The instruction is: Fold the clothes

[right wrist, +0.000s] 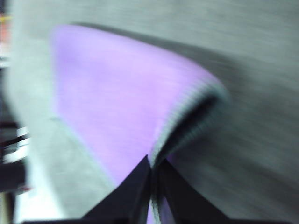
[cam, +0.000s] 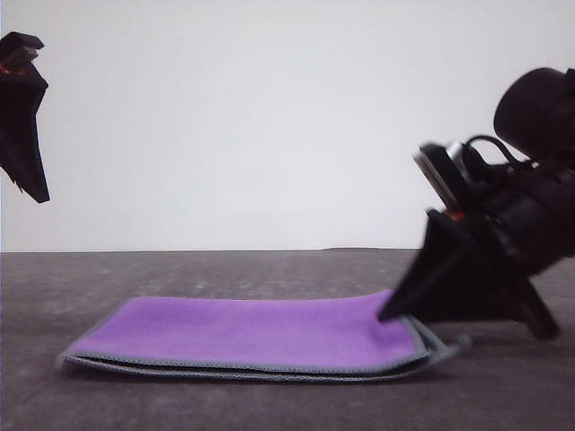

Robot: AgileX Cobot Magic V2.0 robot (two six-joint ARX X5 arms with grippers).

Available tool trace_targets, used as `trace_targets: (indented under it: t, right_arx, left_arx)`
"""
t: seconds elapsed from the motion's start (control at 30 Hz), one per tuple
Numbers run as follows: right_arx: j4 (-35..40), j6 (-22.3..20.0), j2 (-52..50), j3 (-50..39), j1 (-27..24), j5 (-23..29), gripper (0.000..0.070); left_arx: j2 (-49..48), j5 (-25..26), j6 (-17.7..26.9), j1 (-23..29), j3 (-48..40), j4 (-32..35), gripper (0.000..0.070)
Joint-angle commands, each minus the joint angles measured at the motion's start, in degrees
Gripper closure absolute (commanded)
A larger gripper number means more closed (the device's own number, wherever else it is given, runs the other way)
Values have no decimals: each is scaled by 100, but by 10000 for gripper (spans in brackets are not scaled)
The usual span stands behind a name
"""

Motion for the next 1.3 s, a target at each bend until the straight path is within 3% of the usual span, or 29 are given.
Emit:
trace_targets:
  t: [0.0, 0.2, 0.43, 0.87, 1.2, 1.27]
  right_arx:
    - [353, 338, 90, 30, 136, -160, 697]
    - [1207, 910, 96, 87, 678, 7, 698]
    - [1205, 977, 397, 555, 1254, 209, 697]
    - [1180, 1171, 1716, 2225, 2088, 267, 697]
    - [910, 1084, 1963, 2476, 2230, 273, 694]
    - [891, 1031, 1963, 2476, 2230, 259, 654]
  left_arx:
    - [22, -8, -3, -4, 46, 29, 265]
    - [22, -7, -7, -4, 46, 27, 265]
    - [22, -4, -118, -7, 46, 16, 265]
    - [22, -7, -110, -4, 46, 37, 265]
    - [22, -9, -98, -4, 46, 34, 265]
    - [22, -9, -96, -4, 46, 35, 265]
